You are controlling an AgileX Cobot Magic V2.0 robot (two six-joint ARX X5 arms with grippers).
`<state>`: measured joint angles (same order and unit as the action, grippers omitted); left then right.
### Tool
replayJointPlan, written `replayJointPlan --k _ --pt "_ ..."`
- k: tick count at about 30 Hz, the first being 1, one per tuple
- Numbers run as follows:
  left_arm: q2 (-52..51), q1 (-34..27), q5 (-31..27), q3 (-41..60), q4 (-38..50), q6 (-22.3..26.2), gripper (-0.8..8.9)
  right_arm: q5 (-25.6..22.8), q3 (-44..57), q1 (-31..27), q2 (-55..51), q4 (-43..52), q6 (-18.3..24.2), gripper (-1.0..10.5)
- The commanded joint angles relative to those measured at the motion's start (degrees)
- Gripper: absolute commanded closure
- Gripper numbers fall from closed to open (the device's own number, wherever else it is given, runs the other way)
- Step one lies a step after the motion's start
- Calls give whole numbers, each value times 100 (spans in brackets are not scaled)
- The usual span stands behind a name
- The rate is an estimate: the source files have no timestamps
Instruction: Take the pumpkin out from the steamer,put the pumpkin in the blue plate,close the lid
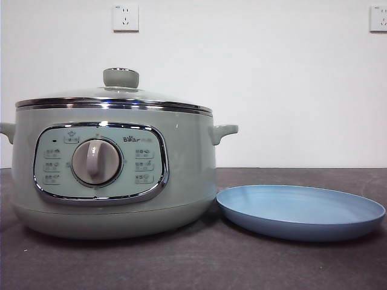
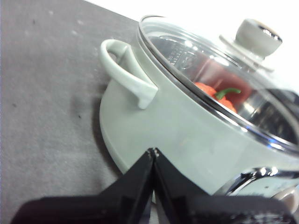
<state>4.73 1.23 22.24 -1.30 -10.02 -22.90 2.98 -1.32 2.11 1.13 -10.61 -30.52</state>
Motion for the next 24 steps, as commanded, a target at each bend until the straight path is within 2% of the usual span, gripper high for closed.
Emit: replayJointPlan --k 1,4,9,15,18,24 --pt "-11 -17 66 48 37 -245 818 33 72 -11 0 24 -302 946" --pt "-11 -17 57 -46 52 -267 821 315 -7 -13 0 -37 -249 950" --pt "11 -17 -131 -553 -271 -267 821 463 -459 -11 17 -608 -223 951" --pt "15 -17 -581 -1386 -699 -236 821 570 -1303 -13 256 -1117 136 951" --pt "170 -17 -619 -1746 -767 -232 821 610 -1755 -11 538 -1196 313 950" --pt "931 -17 -610 -2509 -962 291 821 616 -2723 -11 1353 -1209 802 949"
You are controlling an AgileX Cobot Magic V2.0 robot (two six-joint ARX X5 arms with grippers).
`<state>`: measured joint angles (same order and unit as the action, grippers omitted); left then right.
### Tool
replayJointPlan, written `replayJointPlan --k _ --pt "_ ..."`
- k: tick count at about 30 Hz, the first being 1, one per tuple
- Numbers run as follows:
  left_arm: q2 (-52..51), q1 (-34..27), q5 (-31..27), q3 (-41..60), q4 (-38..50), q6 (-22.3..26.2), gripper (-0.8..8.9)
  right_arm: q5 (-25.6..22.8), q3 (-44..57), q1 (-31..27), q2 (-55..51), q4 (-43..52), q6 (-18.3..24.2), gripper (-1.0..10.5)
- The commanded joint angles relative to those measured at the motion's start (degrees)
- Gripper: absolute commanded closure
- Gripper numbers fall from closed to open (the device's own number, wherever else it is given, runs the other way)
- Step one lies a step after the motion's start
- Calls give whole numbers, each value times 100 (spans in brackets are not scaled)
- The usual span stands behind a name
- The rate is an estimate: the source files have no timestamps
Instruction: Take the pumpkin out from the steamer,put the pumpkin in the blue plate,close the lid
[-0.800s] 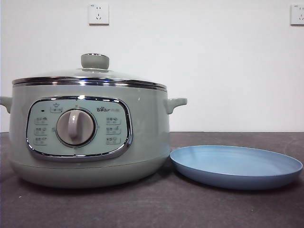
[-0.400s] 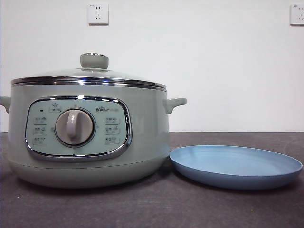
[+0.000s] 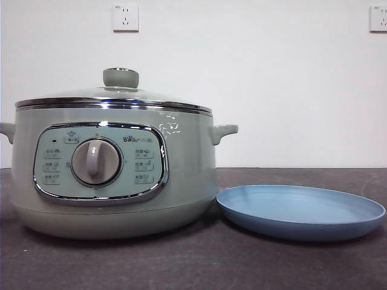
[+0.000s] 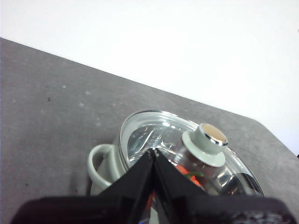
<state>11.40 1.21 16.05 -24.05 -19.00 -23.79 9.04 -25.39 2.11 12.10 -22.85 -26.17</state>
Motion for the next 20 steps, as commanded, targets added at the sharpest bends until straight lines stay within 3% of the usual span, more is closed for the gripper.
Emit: replayJointPlan --k 1,10,15,17,20 --pt "450 -15 17 -391 -120 529 821 15 -505 -11 420 0 503 949" --pt "2035 -13 92 -1803 -866 1572 818 815 -2177 -11 1952 -470 1746 946" --pt "2653 0 181 -2465 -1307 1956 814 1329 -2826 -11 2669 -874 2155 934" --pt "2828 0 387 -2647 -1408 2059 801 1381 -2975 -11 2885 -977 2218 855" --pt "3038 0 675 -2844 -1434 2072 564 1379 -3102 -11 3167 -1064 2214 648"
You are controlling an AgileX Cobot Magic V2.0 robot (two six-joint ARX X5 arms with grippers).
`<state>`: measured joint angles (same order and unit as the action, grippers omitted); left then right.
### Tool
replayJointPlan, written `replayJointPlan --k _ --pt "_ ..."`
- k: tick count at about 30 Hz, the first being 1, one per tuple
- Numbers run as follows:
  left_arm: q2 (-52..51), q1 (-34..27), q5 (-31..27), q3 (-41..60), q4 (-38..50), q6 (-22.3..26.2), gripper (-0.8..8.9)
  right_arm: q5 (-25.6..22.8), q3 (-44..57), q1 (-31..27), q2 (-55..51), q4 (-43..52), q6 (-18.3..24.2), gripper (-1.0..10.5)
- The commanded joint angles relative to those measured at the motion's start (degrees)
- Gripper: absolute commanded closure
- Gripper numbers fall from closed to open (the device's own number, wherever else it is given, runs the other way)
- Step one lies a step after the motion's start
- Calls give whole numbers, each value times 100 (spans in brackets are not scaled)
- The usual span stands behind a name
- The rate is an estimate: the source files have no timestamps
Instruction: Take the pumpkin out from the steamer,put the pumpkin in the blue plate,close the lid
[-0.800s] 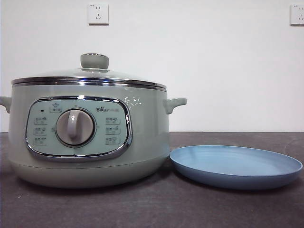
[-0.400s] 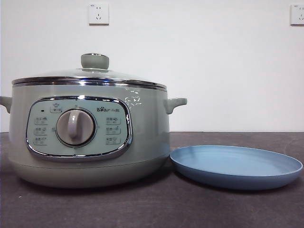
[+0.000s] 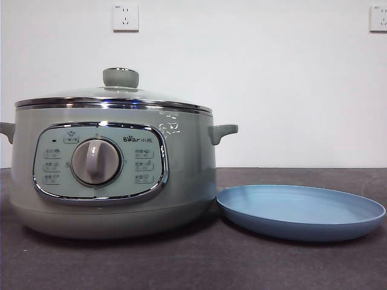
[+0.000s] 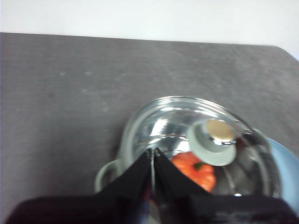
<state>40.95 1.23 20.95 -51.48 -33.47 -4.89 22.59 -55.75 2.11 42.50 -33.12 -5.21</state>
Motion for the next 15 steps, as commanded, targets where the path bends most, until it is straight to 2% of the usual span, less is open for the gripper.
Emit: replayJointPlan --k 1,2,4,5,10,15 --pt "140 2 199 -149 20 162 469 24 -90 -11 208 -61 111 574" --pt "197 17 199 -192 15 149 411 20 -94 -11 269 -68 72 490" --pt "260 66 201 -236 39 136 397 -4 -94 -11 356 -87 50 366" --pt "286 101 201 -238 81 79 397 -4 -94 -11 389 -105 50 345" --pt "605 376 201 -374 120 15 397 -2 -94 -4 437 -136 48 348" --pt "1259 918 190 -758 81 22 398 -7 -94 74 437 -131 15 348"
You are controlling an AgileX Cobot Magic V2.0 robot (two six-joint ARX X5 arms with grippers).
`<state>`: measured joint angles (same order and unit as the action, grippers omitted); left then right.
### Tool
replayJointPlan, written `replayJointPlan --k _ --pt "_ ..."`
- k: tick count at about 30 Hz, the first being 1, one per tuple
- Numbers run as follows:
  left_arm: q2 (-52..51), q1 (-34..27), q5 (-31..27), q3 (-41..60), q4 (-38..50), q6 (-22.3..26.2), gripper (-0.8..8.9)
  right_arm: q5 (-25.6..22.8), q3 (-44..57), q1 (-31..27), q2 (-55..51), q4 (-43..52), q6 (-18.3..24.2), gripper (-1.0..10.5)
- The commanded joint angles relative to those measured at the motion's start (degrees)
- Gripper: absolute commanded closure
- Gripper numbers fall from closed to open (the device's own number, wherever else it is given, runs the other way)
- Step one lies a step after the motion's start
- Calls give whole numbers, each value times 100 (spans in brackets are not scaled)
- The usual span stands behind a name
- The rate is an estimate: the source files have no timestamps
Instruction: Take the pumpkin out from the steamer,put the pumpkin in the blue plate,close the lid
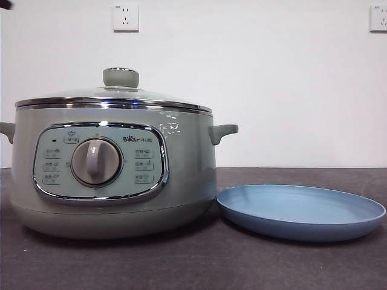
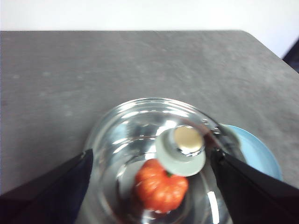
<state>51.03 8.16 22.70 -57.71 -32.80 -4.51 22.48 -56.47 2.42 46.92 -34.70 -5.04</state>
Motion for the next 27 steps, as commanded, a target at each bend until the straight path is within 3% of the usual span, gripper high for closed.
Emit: replayJointPlan --k 1,8,14,27 --pt "409 354 -4 -236 -7 -13 398 4 -22 57 -4 26 -2 349" --pt "1495 1150 -103 -846 -70 103 401 2 -22 76 -4 0 -2 349" --pt "2210 1668 -874 -1172 -66 404 405 -2 -22 76 -4 -31 -2 349" --pt "2868 2035 -1427 -1182 -157 682 407 -9 -22 76 -4 -33 -2 349"
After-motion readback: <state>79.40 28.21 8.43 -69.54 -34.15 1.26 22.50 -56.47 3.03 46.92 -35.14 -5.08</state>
